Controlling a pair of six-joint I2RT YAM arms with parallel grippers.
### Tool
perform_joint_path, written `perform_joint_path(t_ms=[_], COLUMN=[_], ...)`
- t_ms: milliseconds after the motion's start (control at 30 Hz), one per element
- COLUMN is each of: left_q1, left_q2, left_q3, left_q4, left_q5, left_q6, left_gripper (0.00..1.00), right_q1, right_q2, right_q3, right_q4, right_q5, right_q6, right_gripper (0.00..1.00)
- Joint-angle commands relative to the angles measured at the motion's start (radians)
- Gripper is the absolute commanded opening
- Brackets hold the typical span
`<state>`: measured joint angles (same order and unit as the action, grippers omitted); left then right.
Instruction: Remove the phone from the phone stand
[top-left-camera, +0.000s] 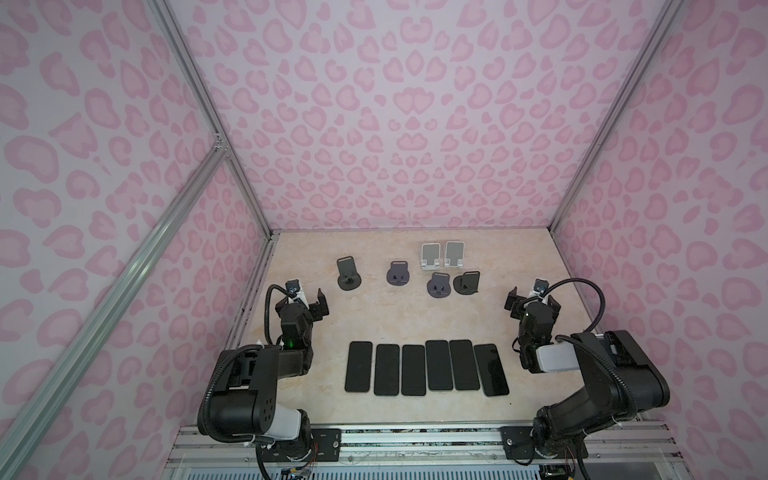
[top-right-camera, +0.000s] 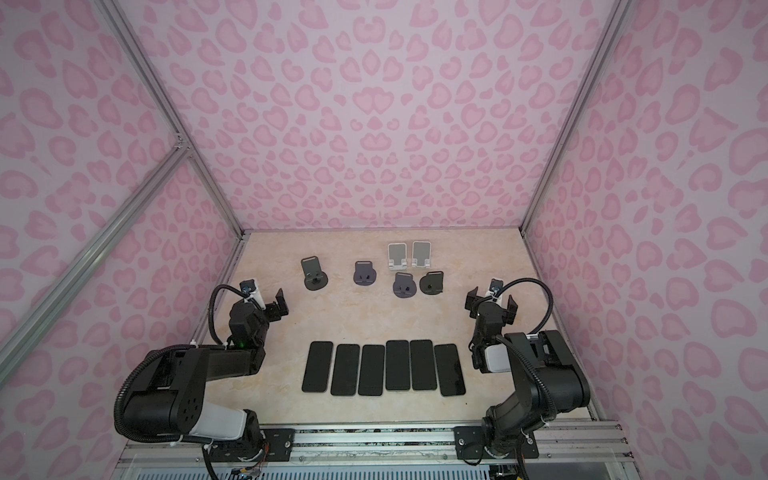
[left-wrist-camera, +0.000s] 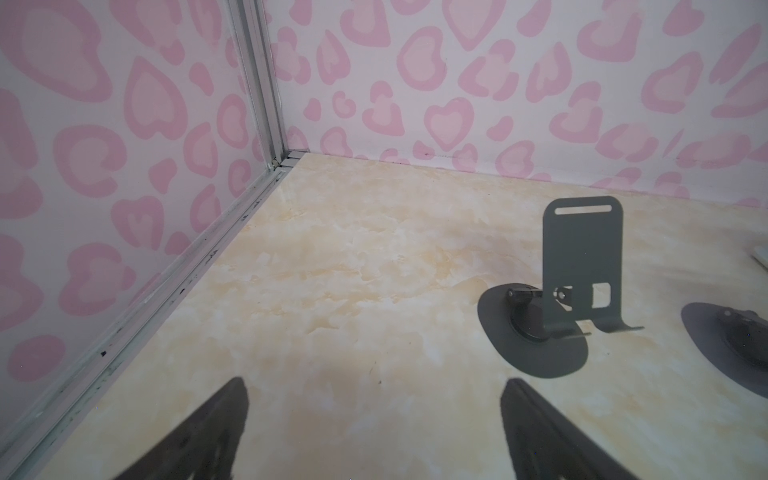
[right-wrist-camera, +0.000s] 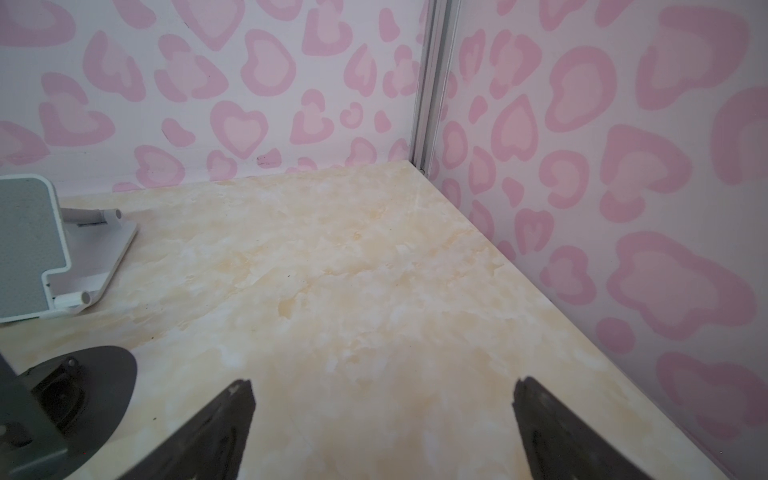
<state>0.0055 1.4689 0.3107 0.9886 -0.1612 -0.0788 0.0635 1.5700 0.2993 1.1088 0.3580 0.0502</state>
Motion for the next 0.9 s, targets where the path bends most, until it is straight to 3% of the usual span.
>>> perform_joint_path(t_ms=[0,533,667,867], left_q1=[0.000,-0.001,-0.003,-0.001], left_q2=[0.004,0.005,0.008,0.008], left_q3=[0.008,0.010,0.023,0.023], left_q4=[0.011,0.010,-0.012,-0.015], left_q5=[-0.004,-0.004,0.061,0.063], left_q6=[0.009,0.009,0.035,0.034], left_gripper=[0.98,0.98,0.98,0.98], right_q1=[0.001,0.018,0.017,0.017], right_q2=[0.001,0.005,0.006,0.005], right_q3=[0.000,0.006,0.007,0.006], right_q4=[-0.004,-0.007,-0.006,-0.006], right_q5=[0.001,0.022,0.022,0.022], right_q6=[0.008,-0.007,-0.007,-0.007], right_gripper=[1.00,1.00,1.00,1.00])
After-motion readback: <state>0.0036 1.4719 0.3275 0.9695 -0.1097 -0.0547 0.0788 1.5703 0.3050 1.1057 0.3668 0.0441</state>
